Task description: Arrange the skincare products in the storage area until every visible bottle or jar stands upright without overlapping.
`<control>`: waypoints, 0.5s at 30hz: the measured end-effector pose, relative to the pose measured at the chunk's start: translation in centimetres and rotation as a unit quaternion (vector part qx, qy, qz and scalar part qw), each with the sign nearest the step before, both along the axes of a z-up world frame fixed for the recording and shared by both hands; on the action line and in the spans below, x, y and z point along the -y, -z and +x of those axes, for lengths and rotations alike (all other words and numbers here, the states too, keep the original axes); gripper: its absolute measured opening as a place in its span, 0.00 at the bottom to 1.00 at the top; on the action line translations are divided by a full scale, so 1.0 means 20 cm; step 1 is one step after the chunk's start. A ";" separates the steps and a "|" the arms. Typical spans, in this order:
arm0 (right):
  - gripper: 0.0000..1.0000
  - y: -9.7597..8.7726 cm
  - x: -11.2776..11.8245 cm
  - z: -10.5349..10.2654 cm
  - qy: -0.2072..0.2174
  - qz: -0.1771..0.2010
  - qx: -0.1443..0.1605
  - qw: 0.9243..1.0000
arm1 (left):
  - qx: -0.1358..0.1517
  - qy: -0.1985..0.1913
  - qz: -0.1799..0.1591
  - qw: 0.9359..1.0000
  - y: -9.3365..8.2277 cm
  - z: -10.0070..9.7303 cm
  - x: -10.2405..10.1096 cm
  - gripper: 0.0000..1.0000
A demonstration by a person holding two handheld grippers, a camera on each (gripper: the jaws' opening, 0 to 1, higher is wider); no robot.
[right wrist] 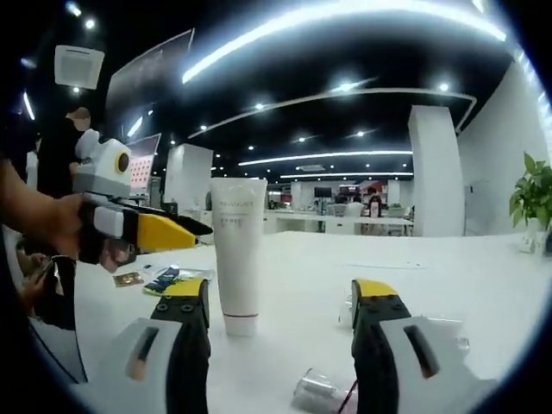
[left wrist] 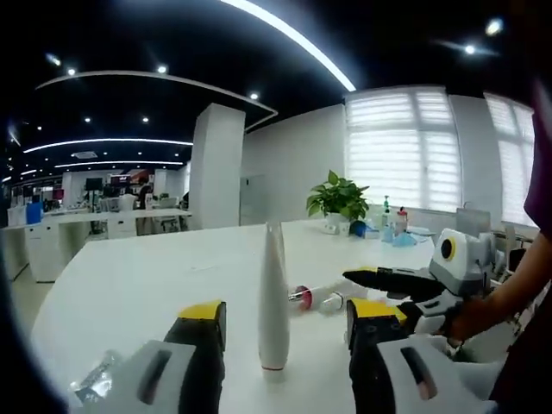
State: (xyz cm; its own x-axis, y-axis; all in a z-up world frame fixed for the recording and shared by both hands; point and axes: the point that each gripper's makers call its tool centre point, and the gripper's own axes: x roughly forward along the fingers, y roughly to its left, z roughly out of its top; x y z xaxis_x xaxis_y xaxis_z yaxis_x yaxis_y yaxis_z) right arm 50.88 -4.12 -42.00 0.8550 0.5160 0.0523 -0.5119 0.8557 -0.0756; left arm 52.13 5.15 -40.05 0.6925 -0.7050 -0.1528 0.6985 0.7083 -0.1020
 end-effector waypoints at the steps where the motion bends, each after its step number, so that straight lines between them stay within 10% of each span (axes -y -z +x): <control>1: 0.76 0.02 0.00 -0.01 0.001 0.001 -0.001 1.000 | -0.001 0.004 0.003 1.000 0.01 0.01 0.01 0.57; 15: 0.84 0.12 -0.07 -0.05 -0.033 -0.003 -0.012 0.999 | -0.025 0.050 0.023 0.998 0.13 0.10 0.08 0.43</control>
